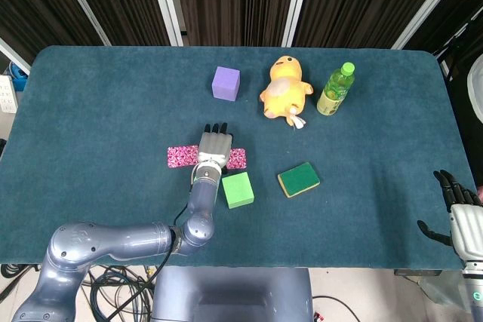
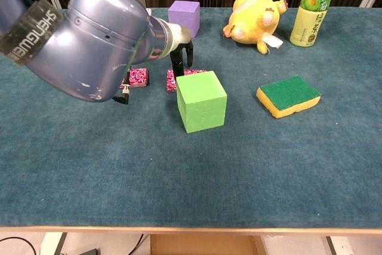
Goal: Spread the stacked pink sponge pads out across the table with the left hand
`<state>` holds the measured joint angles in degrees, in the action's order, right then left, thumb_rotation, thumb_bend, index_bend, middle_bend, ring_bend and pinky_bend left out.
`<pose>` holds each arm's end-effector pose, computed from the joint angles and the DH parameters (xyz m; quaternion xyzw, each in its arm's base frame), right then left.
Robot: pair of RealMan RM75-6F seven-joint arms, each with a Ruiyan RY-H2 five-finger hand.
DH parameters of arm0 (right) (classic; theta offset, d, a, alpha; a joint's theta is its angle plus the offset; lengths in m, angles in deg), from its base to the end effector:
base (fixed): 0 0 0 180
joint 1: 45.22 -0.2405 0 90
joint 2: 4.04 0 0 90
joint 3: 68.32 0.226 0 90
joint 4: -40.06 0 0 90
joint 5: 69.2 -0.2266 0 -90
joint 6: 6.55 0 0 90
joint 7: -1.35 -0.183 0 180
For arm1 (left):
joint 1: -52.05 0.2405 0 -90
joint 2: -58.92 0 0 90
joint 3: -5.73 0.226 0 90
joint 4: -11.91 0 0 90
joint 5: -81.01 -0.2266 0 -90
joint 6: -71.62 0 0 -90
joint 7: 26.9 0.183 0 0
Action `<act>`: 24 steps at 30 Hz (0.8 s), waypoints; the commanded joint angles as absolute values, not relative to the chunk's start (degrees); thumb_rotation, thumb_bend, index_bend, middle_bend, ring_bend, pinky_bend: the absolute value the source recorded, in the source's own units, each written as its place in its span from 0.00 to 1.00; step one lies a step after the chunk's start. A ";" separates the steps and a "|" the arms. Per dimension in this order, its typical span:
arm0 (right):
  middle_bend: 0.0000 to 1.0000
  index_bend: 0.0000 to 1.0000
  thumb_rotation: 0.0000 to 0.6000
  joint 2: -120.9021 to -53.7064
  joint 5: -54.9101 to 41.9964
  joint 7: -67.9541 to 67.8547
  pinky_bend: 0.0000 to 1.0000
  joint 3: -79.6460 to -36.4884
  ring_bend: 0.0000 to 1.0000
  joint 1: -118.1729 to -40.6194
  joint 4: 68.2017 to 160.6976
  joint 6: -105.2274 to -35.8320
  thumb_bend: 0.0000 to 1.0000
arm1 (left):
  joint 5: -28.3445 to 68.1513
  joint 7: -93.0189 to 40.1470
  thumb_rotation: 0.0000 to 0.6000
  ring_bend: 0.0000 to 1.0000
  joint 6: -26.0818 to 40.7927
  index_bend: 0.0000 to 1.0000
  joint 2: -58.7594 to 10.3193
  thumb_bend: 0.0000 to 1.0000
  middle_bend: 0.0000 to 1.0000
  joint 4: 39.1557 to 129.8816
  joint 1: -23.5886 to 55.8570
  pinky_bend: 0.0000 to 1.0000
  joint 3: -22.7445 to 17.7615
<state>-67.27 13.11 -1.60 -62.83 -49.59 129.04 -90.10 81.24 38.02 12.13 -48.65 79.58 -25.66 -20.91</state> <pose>-0.3138 -0.2276 0.1514 0.5685 -0.3914 0.3791 0.6164 0.0161 0.4196 -0.1095 -0.7239 -0.4321 -0.2048 0.4973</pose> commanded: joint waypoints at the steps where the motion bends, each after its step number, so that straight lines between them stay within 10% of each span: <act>1: 0.07 0.00 1.00 -67.27 13.09 -1.52 0.22 -62.85 0.16 -49.63 129.09 -89.98 0.19 | 81.16 38.22 1.00 0.00 11.57 0.35 -47.30 0.17 0.09 81.38 -25.18 0.00 -21.16; 24: 0.07 0.00 1.00 -67.71 12.54 0.93 0.22 -62.93 0.16 -50.00 129.89 -89.17 0.19 | 77.02 30.02 1.00 0.00 15.87 0.34 -28.96 0.17 0.09 96.92 -10.55 0.00 -12.24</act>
<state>-67.70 12.56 0.92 -62.95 -49.99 129.87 -89.19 78.79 31.66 13.44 -29.86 97.53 -12.06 -14.13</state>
